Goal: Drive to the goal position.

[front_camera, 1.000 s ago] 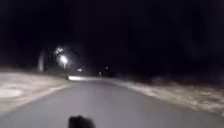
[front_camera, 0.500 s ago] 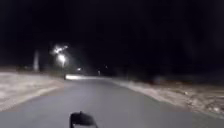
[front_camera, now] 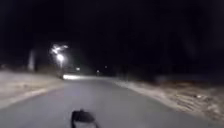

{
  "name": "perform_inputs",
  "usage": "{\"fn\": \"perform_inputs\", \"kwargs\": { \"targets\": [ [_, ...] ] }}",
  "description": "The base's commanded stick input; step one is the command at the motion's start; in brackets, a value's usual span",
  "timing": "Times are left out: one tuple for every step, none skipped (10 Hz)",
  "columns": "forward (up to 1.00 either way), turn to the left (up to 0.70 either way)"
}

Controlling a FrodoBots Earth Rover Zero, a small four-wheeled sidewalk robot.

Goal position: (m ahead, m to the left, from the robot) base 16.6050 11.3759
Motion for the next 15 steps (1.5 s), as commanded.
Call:
{"fn": "perform_inputs", "kwargs": {
  "targets": [
    [1.00,0.00],
    [1.00,0.00],
    [1.00,0.00],
    [1.00,0.00],
    [1.00,0.00],
    [1.00,0.00],
    [1.00,0.00],
    [1.00,0.00],
    [1.00,0.00],
    [1.00,0.00],
    [1.00,0.00],
    [1.00,0.00],
    [1.00,0.00],
    [1.00,0.00],
    [1.00,0.00]
  ]
}}
